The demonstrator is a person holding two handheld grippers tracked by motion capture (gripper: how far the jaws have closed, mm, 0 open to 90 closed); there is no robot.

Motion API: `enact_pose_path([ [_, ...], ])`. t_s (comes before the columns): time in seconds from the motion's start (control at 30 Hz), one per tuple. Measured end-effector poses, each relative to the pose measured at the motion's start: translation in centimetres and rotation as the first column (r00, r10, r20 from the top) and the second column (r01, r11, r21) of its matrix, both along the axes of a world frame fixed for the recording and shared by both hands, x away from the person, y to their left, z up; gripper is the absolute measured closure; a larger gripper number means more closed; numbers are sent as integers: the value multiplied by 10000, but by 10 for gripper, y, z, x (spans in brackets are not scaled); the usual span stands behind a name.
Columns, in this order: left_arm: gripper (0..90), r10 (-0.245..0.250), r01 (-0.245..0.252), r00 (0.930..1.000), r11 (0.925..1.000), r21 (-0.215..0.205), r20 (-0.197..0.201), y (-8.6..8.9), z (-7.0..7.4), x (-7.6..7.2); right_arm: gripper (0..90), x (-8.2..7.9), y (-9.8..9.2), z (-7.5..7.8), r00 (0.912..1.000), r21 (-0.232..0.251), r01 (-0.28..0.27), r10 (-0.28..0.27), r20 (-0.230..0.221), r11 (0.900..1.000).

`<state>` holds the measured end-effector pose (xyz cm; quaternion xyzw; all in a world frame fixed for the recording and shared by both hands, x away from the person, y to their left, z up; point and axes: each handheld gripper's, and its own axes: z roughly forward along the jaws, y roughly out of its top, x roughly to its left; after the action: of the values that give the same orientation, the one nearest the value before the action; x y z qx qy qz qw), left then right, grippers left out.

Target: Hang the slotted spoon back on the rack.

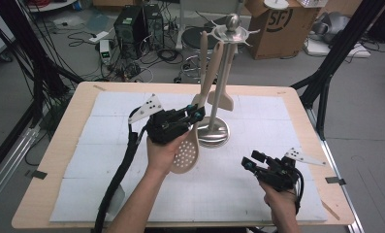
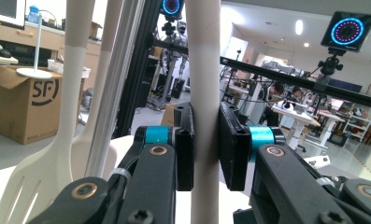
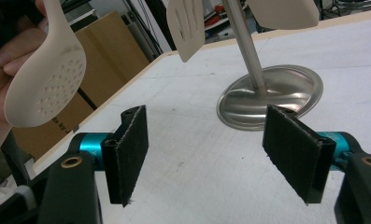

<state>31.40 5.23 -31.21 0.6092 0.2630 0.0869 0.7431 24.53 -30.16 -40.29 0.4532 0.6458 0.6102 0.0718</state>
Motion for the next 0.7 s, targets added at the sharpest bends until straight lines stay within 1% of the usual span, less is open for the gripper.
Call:
enact_pose_path([
  [0.03, 781, 18, -18, 10000, 10000, -36, -9, -1, 0, 0, 305, 0, 0, 0, 10000, -4, 18, -18, 63, 10000],
  [0.07, 781, 15, -15, 10000, 10000, 5, 2, -1, -1, 1, 305, 0, 0, 0, 10000, 15, 4, -4, -10, 10000],
  [0.23, 781, -25, 26, 10000, 9999, 112, -35, -5, 1, 4, 305, 0, 0, 0, 10000, -9, 0, 0, 19, 10000],
  [0.33, 781, 31, -30, 10000, 9997, 259, -47, -9, 1, 6, 305, 0, -1, 0, 10000, -7, 1, -1, 10, 10000],
  [0.47, 781, 82, -77, 9999, 9991, 406, -117, -13, -1, 6, 305, 0, -1, 0, 10000, -8, 30, -30, 35, 10000],
  [0.7, 780, 66, -57, 9997, 9992, 408, -222, -20, -5, 9, 306, -1, -2, 0, 10000, 38, 25, -25, -3, 10000],
])
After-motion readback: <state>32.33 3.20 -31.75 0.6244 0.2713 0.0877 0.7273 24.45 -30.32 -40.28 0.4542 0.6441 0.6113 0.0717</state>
